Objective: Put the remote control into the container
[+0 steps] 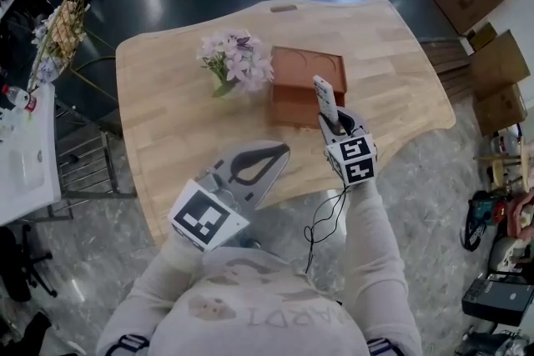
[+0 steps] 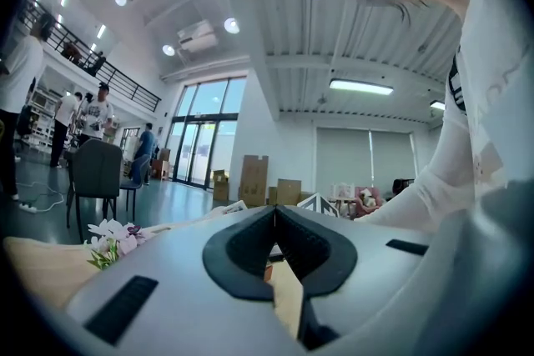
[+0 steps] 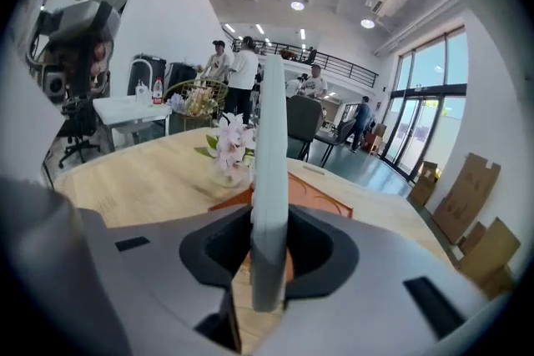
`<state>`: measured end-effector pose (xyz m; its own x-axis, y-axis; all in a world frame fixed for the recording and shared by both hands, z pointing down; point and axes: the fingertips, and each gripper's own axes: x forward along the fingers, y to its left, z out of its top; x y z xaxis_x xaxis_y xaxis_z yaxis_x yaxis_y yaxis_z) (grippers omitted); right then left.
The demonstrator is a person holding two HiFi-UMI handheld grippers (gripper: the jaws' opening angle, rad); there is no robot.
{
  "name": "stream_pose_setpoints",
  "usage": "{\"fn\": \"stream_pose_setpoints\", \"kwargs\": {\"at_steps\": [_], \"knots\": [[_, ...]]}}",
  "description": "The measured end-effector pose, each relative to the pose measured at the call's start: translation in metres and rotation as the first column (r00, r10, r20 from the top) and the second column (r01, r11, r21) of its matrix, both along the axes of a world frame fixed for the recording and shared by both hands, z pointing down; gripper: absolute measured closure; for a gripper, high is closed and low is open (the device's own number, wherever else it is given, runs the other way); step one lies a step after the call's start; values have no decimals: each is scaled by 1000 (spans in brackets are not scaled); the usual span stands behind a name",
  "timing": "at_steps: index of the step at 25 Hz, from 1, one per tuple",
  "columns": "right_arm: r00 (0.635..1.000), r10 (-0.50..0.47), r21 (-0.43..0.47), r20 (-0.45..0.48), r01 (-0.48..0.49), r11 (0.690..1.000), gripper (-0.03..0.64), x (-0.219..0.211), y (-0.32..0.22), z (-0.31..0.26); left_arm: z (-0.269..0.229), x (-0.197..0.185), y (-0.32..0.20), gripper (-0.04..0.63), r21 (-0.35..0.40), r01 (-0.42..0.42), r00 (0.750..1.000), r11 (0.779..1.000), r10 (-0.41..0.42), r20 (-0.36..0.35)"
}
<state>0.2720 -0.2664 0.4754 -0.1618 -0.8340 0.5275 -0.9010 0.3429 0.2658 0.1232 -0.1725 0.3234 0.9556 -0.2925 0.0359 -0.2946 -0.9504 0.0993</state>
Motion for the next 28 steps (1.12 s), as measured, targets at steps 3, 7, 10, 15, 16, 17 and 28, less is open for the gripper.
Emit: {"fn": "stream_pose_setpoints", "kwargs": {"at_steps": [3, 7, 10, 15, 16, 17, 28], "knots": [[998, -30, -50, -61, 27, 998, 506, 6, -12, 17, 7, 3, -9, 581, -15, -2, 1000, 1000, 2, 9], [983, -91, -112, -161, 74, 991, 506, 14, -27, 37, 15, 6, -19, 581, -41, 2, 1000, 999, -2, 12], [967, -139, -162, -214, 105, 981, 506, 16, -35, 53, 20, 7, -28, 581, -53, 11, 1000, 999, -10, 16], [922, -229, -252, -311, 152, 956, 506, 22, -47, 81, 26, 5, -41, 581, -55, 25, 999, 998, -23, 22], [910, -250, -270, -332, 162, 949, 506, 23, -49, 86, 27, 5, -44, 581, -59, 29, 999, 998, -28, 22], [896, -271, -288, -351, 172, 942, 506, 24, -51, 91, 28, 4, -46, 581, -65, 34, 999, 997, -33, 21], [735, -469, -471, -489, 229, 852, 506, 33, -66, 140, 44, -7, -67, 581, -108, 87, 996, 990, -85, 25]]}}
